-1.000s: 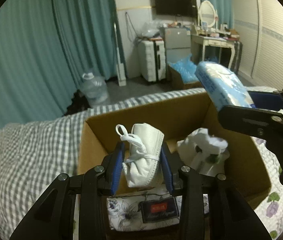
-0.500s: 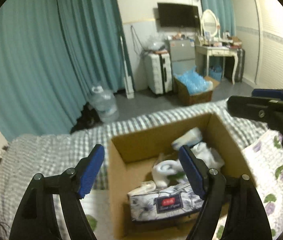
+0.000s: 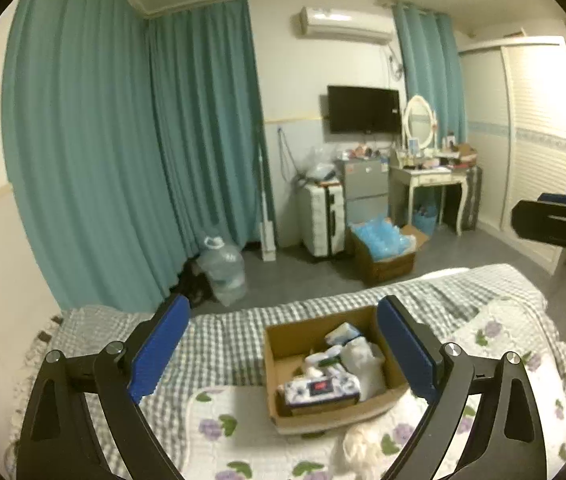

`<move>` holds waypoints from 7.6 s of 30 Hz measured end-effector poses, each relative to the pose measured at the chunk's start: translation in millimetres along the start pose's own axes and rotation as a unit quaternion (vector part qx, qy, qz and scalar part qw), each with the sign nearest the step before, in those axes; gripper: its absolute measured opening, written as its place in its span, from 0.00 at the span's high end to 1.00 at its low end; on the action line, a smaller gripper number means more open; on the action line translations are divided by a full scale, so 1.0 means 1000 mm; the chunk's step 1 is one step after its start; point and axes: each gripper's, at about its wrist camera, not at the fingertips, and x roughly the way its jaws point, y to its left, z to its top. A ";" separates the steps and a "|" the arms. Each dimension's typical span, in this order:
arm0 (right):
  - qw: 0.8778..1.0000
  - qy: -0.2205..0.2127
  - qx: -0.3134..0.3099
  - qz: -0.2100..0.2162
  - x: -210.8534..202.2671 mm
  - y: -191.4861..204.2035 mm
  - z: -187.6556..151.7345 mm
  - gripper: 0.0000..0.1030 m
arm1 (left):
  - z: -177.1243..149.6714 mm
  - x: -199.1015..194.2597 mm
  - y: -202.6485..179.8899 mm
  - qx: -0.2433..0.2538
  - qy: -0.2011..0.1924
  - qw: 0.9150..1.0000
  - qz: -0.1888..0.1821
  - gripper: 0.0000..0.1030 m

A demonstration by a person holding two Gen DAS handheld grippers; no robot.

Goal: Organize soft objects

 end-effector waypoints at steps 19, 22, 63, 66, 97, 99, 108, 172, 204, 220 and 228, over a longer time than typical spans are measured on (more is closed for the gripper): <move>0.999 0.002 -0.042 -0.028 -0.050 0.067 -0.142 0.02 | -0.146 -0.005 0.025 -0.027 0.056 0.998 -0.017 0.06; 0.998 0.047 -0.035 -0.014 -0.008 0.061 -0.181 0.02 | -0.179 0.018 0.022 -0.029 0.084 0.996 -0.028 0.06; 0.972 0.229 -0.048 0.040 0.131 0.064 -0.341 0.75 | -0.264 0.059 0.006 -0.033 0.212 0.977 -0.001 0.06; 0.975 0.215 -0.038 0.046 0.118 0.059 -0.330 0.76 | -0.250 0.053 0.003 -0.038 0.198 0.979 -0.007 0.06; 0.980 0.194 -0.034 0.008 0.158 -0.052 -0.246 0.76 | -0.256 0.195 -0.115 -0.024 0.265 0.961 -0.073 0.11; 0.980 0.198 -0.037 0.011 0.159 -0.052 -0.247 0.76 | -0.258 0.195 -0.114 -0.026 0.267 0.960 -0.076 0.43; 0.982 0.184 -0.032 0.004 0.144 -0.049 -0.248 0.76 | -0.248 0.161 -0.108 -0.017 0.243 0.966 -0.089 0.61; 0.992 0.124 -0.004 0.031 0.282 -0.037 -0.115 0.30 | -0.094 0.240 -0.023 0.031 0.108 0.994 -0.014 0.23; 0.983 -0.172 -0.053 -0.023 -0.159 0.052 -0.033 0.01 | -0.034 -0.115 -0.003 0.033 -0.180 0.981 0.060 0.02; 0.991 -0.133 -0.019 -0.029 -0.006 0.006 -0.191 0.01 | -0.158 0.002 -0.014 -0.054 -0.069 0.995 0.037 0.02; 0.994 -0.097 -0.009 -0.046 0.027 -0.013 -0.215 0.01 | -0.177 0.022 -0.020 -0.041 -0.033 0.997 0.059 0.02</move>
